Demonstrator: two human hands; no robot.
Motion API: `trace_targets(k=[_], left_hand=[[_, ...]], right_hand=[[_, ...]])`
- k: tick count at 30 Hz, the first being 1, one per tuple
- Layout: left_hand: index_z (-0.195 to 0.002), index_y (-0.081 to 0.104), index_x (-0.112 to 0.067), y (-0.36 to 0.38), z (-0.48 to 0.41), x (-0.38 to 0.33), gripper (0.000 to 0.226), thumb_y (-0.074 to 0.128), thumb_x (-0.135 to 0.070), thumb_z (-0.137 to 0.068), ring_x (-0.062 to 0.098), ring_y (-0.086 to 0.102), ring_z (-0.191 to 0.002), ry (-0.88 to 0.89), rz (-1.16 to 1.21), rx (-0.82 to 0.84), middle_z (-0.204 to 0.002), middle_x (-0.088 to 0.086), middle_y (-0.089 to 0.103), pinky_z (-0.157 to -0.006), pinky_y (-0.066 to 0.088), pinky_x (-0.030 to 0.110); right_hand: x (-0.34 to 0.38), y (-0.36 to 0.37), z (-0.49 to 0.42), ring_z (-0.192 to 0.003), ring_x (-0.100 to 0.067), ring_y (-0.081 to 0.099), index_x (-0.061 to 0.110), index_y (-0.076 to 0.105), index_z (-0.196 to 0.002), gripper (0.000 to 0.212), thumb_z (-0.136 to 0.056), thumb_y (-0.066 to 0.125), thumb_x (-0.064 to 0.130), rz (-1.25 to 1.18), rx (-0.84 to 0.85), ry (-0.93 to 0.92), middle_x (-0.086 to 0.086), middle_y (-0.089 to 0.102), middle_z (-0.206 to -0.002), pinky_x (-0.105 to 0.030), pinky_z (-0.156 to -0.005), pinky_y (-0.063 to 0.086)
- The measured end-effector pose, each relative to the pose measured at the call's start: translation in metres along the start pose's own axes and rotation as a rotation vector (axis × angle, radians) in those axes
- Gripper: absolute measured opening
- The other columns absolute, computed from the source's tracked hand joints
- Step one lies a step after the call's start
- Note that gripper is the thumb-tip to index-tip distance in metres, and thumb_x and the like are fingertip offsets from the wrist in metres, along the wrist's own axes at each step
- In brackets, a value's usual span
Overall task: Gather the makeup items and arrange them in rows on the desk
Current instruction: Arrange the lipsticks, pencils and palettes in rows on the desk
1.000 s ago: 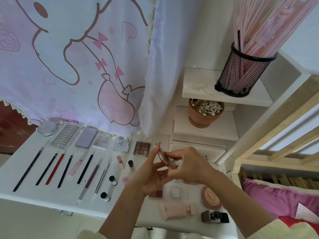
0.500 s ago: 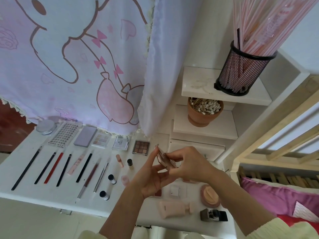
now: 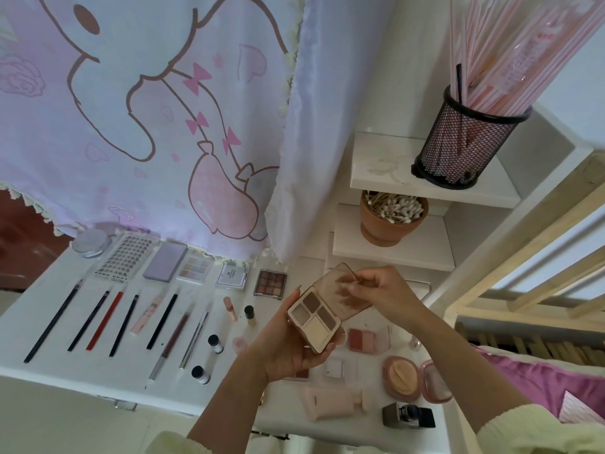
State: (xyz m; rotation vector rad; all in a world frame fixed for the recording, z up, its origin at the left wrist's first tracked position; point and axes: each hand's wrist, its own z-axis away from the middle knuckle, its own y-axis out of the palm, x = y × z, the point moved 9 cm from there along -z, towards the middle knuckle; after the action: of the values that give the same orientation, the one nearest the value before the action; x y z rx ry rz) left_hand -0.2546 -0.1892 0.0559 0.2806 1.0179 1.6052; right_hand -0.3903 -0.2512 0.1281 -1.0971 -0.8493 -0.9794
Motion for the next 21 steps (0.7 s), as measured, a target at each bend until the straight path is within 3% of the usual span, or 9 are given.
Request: trace_targets(k=[3,5,8,10,13,16,21], left_hand=[[-0.127,0.059,0.0,-0.018,-0.004,0.001,0.074,0.042,-0.062,-0.092,0.039,0.067,-0.095,0.004,0.03,-0.066,-0.124,0.027,0.06,-0.075,0.057,0.038],[-0.124,0.059,0.0,-0.034,-0.008,0.002,0.071,0.037,-0.061,-0.094,0.044,0.066,-0.097,0.03,0.023,-0.152,-0.116,0.027,0.064,-0.075,0.058,0.041],[-0.119,0.06,-0.001,-0.053,-0.013,0.007,0.065,0.035,-0.057,-0.097,0.044,0.068,-0.093,0.053,0.007,-0.27,-0.106,0.025,0.069,-0.07,0.061,0.042],[-0.114,0.06,-0.002,-0.063,-0.014,0.01,0.056,0.039,-0.052,-0.098,0.04,0.068,-0.092,0.072,-0.023,-0.37,-0.107,0.024,0.068,-0.064,0.06,0.039],[-0.103,0.061,-0.004,-0.077,-0.012,0.004,0.035,0.048,-0.036,-0.098,0.032,0.065,-0.086,0.156,-0.092,-0.558,-0.098,0.018,0.066,-0.063,0.057,0.038],[-0.102,0.059,-0.004,-0.087,-0.016,-0.015,0.025,0.049,-0.026,-0.098,0.027,0.063,-0.081,0.223,-0.227,-0.662,-0.092,0.014,0.064,-0.07,0.056,0.038],[-0.11,0.061,-0.004,-0.097,-0.028,-0.058,0.029,0.047,-0.025,-0.097,0.023,0.057,-0.087,0.294,-0.435,-0.793,-0.092,0.011,0.06,-0.087,0.052,0.039]], right_hand=[[-0.013,-0.008,0.0,-0.07,-0.011,0.071,0.006,0.073,-0.099,0.016,-0.09,0.062,0.001,0.02,-0.045,0.059,-0.002,0.074,-0.078,-0.022,-0.065,0.057],[-0.025,-0.013,0.003,-0.067,-0.006,0.07,0.006,0.074,-0.097,0.014,-0.09,0.062,0.002,0.035,-0.094,0.114,-0.004,0.074,-0.082,-0.018,-0.058,0.054],[-0.056,-0.007,0.004,-0.078,-0.023,0.074,0.005,0.074,-0.095,0.013,-0.088,0.063,0.003,-0.018,-0.106,0.245,-0.01,0.075,-0.085,-0.041,-0.077,0.06],[-0.072,0.0,0.005,-0.082,-0.027,0.073,0.009,0.075,-0.092,0.011,-0.086,0.066,0.005,-0.005,-0.117,0.299,-0.009,0.076,-0.086,-0.047,-0.084,0.057],[-0.087,0.012,0.009,-0.078,-0.022,0.069,0.009,0.073,-0.095,0.013,-0.089,0.063,0.004,-0.043,-0.158,0.374,-0.006,0.071,-0.086,-0.032,-0.067,0.059],[-0.1,0.026,0.006,-0.067,-0.025,0.065,0.011,0.073,-0.089,0.015,-0.088,0.06,0.005,-0.153,-0.2,0.453,-0.011,0.068,-0.075,-0.042,-0.065,0.057],[-0.105,0.051,-0.008,-0.048,-0.018,0.057,0.001,0.068,-0.097,0.013,-0.09,0.059,0.007,-0.293,-0.252,0.528,-0.012,0.068,-0.067,-0.02,-0.044,0.035]])
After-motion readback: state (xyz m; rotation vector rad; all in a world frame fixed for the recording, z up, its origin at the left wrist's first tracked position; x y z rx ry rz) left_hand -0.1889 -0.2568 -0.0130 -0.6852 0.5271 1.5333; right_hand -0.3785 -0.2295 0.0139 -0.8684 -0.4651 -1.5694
